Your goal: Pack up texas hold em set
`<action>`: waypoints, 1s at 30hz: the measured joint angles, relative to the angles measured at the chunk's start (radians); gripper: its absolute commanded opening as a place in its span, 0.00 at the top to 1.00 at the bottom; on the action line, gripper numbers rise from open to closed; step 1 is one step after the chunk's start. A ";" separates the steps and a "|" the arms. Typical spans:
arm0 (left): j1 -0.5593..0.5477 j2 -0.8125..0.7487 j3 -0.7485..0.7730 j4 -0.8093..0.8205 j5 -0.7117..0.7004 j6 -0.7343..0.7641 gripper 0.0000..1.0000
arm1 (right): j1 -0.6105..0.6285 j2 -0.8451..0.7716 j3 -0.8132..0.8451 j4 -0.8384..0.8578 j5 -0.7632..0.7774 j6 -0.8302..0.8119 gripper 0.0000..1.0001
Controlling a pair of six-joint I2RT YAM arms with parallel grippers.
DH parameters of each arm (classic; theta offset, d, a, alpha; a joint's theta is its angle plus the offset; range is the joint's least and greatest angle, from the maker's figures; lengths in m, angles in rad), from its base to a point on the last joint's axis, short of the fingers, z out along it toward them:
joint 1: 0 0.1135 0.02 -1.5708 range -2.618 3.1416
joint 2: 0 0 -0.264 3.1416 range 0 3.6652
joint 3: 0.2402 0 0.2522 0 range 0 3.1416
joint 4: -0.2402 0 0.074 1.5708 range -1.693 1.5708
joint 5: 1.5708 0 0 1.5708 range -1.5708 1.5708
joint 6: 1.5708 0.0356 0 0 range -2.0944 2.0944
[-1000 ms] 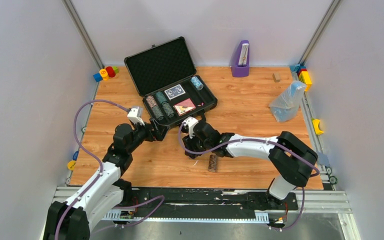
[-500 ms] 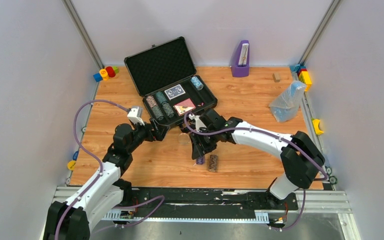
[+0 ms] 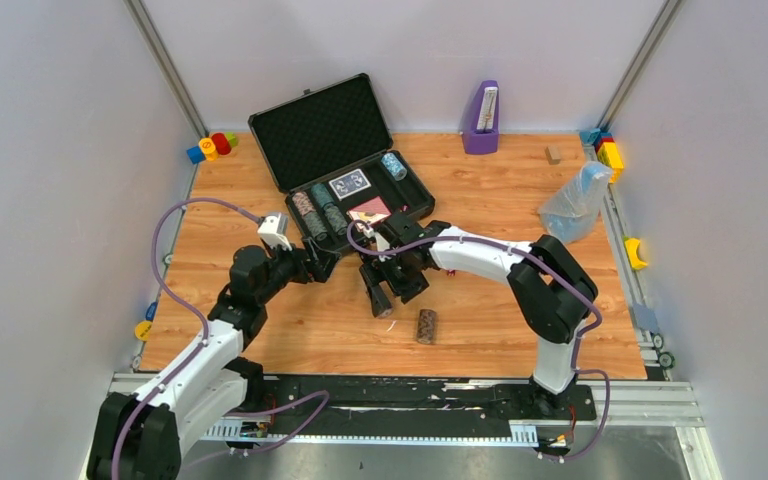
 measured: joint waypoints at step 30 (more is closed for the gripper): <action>0.000 -0.021 0.000 -0.002 -0.001 0.000 0.00 | 0.016 -0.006 0.029 0.086 0.210 0.002 1.00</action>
